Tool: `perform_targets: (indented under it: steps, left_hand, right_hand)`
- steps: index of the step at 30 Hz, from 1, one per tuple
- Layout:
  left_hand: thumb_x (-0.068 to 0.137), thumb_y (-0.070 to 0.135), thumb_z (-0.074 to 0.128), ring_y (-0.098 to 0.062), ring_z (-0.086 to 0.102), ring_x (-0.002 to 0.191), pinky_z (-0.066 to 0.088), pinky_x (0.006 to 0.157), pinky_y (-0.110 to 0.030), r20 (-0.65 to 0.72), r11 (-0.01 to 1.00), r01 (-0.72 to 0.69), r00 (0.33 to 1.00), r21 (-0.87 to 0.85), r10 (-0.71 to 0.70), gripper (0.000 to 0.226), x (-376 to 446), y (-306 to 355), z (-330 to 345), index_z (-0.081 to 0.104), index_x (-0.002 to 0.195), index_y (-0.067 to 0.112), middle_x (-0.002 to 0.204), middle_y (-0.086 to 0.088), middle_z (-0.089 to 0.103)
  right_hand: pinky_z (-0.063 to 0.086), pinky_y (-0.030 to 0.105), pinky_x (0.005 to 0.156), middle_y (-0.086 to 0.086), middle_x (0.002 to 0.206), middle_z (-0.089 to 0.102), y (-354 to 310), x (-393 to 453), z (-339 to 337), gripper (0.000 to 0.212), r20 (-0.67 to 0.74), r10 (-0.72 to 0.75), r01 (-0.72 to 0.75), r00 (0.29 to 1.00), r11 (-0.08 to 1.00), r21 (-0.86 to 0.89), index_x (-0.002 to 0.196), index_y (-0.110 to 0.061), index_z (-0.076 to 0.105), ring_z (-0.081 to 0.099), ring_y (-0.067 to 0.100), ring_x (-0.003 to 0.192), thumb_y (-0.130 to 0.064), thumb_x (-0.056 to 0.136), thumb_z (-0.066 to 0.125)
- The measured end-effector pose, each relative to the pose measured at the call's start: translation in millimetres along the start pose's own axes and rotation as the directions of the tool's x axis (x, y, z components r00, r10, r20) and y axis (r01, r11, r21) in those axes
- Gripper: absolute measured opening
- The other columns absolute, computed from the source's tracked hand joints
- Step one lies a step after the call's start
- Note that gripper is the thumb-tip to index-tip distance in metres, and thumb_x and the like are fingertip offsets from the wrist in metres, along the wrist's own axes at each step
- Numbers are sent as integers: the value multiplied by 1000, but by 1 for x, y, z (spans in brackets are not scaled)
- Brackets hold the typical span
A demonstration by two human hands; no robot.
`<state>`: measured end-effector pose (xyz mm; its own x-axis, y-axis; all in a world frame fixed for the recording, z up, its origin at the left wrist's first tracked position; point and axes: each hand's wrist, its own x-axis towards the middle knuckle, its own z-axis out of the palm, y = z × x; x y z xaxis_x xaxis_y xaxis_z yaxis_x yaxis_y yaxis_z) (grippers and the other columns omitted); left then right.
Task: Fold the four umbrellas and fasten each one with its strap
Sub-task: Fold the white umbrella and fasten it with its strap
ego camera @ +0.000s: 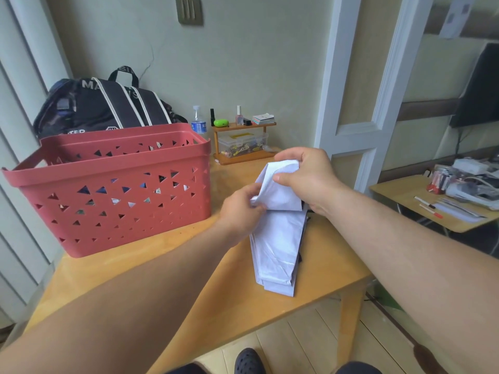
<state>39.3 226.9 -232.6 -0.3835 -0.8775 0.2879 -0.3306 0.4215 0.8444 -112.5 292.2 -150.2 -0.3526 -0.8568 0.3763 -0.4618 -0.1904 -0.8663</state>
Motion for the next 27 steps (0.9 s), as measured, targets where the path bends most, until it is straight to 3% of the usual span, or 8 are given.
perform_targets:
  steps: [3,5,8,13,18,23,25,27]
  left_hand:
    - [86,15,67,-14,53,94,37,73,-30,-262,944,-132,941,301,215,25,-8,-1,-1,52,103,25,101,8,58]
    - [87,20,68,-18,55,93,38,75,-30,-90,884,-265,943,386,321,19,-16,-3,0,54,98,25,96,8,57]
    - [94,51,64,-20,49,130,41,105,-32,336,729,-368,921,577,199,47,-30,-15,4,55,136,31,138,5,56]
    - [102,68,37,-17,7,159,12,128,-44,499,630,-392,866,670,7,74,-52,-27,2,14,165,38,174,7,9]
    - [98,56,51,-24,51,124,39,111,-42,541,492,-664,746,563,388,51,-74,-18,-8,64,137,27,139,1,57]
    - [106,36,53,-25,57,129,40,115,-34,661,445,-814,569,372,489,42,-105,-25,-13,67,137,12,139,-8,65]
    - [105,32,56,-23,61,128,43,115,-33,666,477,-818,553,321,500,35,-111,-24,-24,72,128,10,132,-6,71]
    - [102,27,58,-23,70,97,56,88,-34,575,561,-772,615,299,540,24,-115,-17,-38,77,95,14,98,-2,77]
  right_hand:
    - [50,28,80,-5,99,74,2,-1,-7,27,-39,-123,101,992,930,-353,104,-26,77,67,19,95,-15,80,83]
    - [40,27,74,-6,92,68,3,-1,-9,14,-32,-176,144,984,883,-446,92,-30,76,63,21,93,-20,83,80]
    - [38,27,82,-11,91,50,1,0,-10,18,-23,-232,198,973,875,-443,80,-39,69,53,18,98,-27,86,81]
    - [47,25,74,-16,82,66,-7,-12,-15,9,-36,-252,232,967,929,-289,83,-31,74,61,11,81,-26,89,79]
    - [36,5,67,-25,78,64,13,-43,-11,18,87,-304,316,949,907,-279,79,-34,73,57,-11,79,-21,84,83]
    - [40,16,74,-16,79,66,45,-80,-4,15,202,-346,395,916,867,-305,77,-30,75,59,2,83,-19,80,86]
    - [41,22,77,-15,79,64,62,-93,1,15,256,-354,426,899,840,-335,78,-29,76,56,6,83,-19,80,86]
    - [43,26,80,-16,81,63,77,-105,8,12,302,-353,447,886,822,-351,81,-30,77,54,9,86,-20,82,84]
